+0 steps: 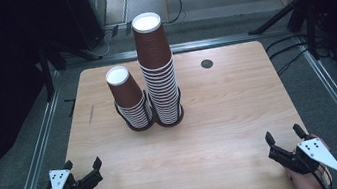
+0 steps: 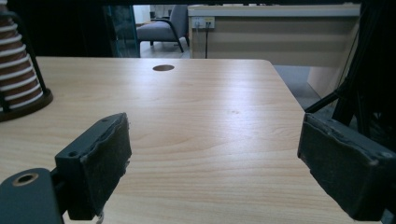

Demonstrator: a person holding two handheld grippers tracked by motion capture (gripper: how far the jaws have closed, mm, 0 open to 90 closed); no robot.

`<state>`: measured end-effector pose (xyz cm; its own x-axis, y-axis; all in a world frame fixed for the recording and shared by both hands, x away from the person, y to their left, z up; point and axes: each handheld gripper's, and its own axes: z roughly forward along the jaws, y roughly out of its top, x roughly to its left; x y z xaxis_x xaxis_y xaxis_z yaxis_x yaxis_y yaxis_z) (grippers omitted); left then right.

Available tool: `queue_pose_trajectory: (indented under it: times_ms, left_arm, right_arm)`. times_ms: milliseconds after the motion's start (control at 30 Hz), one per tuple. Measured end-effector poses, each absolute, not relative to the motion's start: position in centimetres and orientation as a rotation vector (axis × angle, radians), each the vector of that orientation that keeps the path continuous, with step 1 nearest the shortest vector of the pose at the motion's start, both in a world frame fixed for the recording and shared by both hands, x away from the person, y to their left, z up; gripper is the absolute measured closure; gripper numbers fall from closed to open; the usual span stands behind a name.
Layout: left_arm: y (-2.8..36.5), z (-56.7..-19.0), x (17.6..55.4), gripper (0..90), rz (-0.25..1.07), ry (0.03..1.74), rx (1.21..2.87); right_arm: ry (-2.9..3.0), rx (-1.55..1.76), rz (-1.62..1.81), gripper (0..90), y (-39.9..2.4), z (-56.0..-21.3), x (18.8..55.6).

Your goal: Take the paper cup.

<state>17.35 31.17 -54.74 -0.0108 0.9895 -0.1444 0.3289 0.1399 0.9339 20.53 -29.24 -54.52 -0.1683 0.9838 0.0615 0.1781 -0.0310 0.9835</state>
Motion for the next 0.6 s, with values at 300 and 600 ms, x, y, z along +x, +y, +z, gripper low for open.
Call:
queue_pose_trajectory:
  times_ms: [300, 600]
  left_arm:
    - [31.2, -54.9, 17.7, 0.0, 0.863, 1.510, 1.392]
    - [31.2, -54.9, 17.8, 0.0, 0.865, 1.524, 1.391]
  right_arm:
    - [1.456, 1.309, 1.278, 10.8, -29.1, -52.3, 21.5]
    - [1.456, 1.270, 1.334, 7.5, -26.9, -48.7, 22.7]
